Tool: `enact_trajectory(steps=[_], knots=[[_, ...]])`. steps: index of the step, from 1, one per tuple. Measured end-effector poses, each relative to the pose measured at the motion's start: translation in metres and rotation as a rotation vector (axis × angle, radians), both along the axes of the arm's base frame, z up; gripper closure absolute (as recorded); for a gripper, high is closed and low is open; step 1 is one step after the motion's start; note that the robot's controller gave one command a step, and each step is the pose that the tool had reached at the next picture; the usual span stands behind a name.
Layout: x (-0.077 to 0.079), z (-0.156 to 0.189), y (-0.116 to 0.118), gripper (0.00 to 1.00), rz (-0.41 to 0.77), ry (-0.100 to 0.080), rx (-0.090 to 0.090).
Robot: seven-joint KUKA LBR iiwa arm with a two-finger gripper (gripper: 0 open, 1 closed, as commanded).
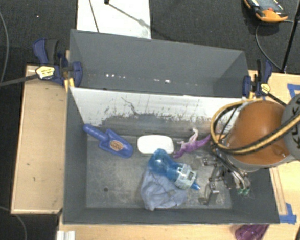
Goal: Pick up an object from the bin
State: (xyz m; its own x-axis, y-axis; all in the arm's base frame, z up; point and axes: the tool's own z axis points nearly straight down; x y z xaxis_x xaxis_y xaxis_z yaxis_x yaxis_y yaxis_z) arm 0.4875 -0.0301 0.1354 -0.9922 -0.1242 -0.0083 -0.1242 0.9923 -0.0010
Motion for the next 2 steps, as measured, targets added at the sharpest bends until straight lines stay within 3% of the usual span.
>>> enact_trajectory(steps=[1, 2], knots=[[0.0007, 0.0615, -0.0129, 1.00, 0.122, -0.007, -0.001], [-0.0003, 0.0578, -0.0120, 0.00, 0.122, -0.001, 0.001]])
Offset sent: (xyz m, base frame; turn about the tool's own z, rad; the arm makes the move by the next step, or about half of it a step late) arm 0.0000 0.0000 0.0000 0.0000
